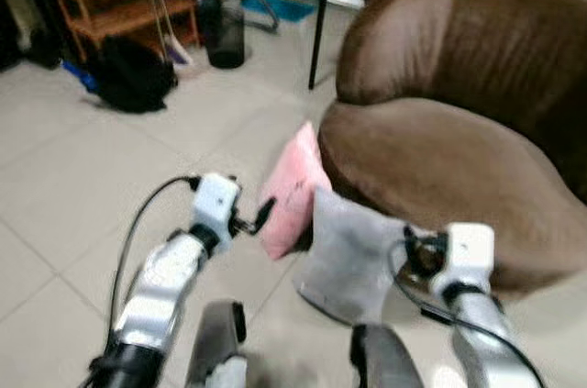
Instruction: Move the pillow to the sofa from floor
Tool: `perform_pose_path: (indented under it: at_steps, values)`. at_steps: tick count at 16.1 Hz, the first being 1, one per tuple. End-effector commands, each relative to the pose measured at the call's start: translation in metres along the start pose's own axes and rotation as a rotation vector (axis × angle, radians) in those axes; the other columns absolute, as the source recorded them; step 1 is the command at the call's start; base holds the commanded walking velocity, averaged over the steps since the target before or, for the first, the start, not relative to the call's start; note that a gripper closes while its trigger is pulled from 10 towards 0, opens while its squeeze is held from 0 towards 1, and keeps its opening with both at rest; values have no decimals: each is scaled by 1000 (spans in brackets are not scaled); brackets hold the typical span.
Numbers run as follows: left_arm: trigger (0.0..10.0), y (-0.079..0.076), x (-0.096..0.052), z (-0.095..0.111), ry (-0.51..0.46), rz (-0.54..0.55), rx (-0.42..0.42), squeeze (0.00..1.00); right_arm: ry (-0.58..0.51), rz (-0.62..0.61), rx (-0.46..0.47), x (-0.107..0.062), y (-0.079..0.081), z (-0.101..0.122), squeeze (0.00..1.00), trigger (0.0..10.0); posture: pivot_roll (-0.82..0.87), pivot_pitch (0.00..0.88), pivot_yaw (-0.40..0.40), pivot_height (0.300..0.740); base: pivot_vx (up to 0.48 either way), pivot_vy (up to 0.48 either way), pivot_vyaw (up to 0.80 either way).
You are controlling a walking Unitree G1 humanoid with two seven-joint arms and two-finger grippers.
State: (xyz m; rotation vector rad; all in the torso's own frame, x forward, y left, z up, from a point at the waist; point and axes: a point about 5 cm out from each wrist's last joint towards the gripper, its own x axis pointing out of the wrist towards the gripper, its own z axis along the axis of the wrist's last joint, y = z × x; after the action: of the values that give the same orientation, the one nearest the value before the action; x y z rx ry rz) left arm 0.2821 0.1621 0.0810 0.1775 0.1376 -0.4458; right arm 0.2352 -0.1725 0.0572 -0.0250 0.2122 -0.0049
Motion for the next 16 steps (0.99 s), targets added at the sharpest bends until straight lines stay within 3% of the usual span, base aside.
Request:
perform_pose_path:
  at_steps: [1, 7, 12, 16]
  values:
    - [10000, -8, 8, 11, -41, -30, -3, 0, 11, -40, -28, -3, -13, -2, 0, 10000, -10, 19, -41, 575, 379, 0, 0]
    - [10000, -10, 8, 10, -30, -47, 5, 0, 21, -50, -16, -5, -14, -4, 0, 10000, -12, 27, -37, 575, 359, 0, 0]
    - [10000, -7, 4, 9, -30, -43, 28, 0, 37, -11, -12, -4, -8, -7, 0, 10000, 1, 50, -38, 575, 0, 0, 0]
    - [10000, 2, -3, 7, -19, -30, 53, 0, 40, 24, -6, 4, 0, -7, 0, 10000, 7, 72, -34, 535, 0, 0, 0]
